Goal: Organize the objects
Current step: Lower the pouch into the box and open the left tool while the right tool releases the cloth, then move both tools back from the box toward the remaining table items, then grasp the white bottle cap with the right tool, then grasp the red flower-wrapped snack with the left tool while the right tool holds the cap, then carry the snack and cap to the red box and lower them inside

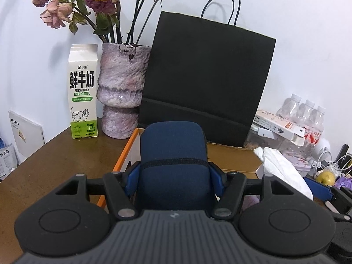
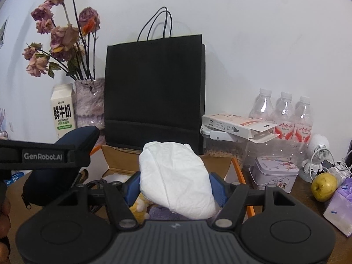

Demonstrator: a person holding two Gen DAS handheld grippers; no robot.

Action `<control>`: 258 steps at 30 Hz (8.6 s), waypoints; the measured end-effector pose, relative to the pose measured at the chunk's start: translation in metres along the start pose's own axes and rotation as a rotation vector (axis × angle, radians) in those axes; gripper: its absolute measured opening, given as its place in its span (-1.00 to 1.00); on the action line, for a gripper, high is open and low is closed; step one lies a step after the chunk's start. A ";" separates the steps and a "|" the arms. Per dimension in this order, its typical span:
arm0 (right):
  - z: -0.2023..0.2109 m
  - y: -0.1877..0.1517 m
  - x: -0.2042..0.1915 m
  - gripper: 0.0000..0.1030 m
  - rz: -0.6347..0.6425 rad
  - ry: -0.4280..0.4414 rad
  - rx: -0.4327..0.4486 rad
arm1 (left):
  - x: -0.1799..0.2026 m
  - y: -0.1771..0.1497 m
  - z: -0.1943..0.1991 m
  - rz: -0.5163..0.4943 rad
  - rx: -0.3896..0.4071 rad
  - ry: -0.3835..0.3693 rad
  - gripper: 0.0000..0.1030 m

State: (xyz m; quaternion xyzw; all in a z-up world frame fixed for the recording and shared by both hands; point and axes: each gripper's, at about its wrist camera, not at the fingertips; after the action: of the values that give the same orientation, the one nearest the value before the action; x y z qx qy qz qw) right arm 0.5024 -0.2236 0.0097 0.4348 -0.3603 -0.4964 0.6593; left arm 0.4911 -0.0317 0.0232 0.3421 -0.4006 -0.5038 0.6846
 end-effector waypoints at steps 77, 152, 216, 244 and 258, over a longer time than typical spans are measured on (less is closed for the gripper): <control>0.078 -0.039 -0.006 1.00 0.030 -0.017 0.038 | -0.009 -0.047 0.075 -0.151 0.117 -0.078 1.00; 0.139 -0.140 -0.087 0.97 -0.024 0.042 -0.321 | -0.150 -0.143 0.181 -0.164 -0.092 -0.046 1.00; 0.177 -0.131 -0.083 -0.25 -0.004 -0.008 -0.035 | -0.105 -0.118 0.154 -0.157 -0.010 -0.056 -0.21; 0.198 -0.117 -0.072 -0.25 -0.025 0.007 0.053 | -0.055 -0.131 0.182 -0.159 0.015 -0.071 -0.21; 0.183 -0.080 -0.051 -0.25 -0.019 0.004 0.075 | -0.030 -0.101 0.163 -0.154 0.040 -0.063 -0.21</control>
State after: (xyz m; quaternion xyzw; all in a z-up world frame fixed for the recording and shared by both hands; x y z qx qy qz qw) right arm 0.2968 -0.2243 -0.0013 0.4637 -0.3731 -0.4880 0.6385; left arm 0.2979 -0.0394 0.0015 0.3697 -0.4045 -0.5574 0.6237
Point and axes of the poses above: each gripper's, at about its wrist camera, not at the fingertips, and z roughly against the way its jaws point, x to its right, y to its top, and after that the axes turned 2 degrees about z, right-handed
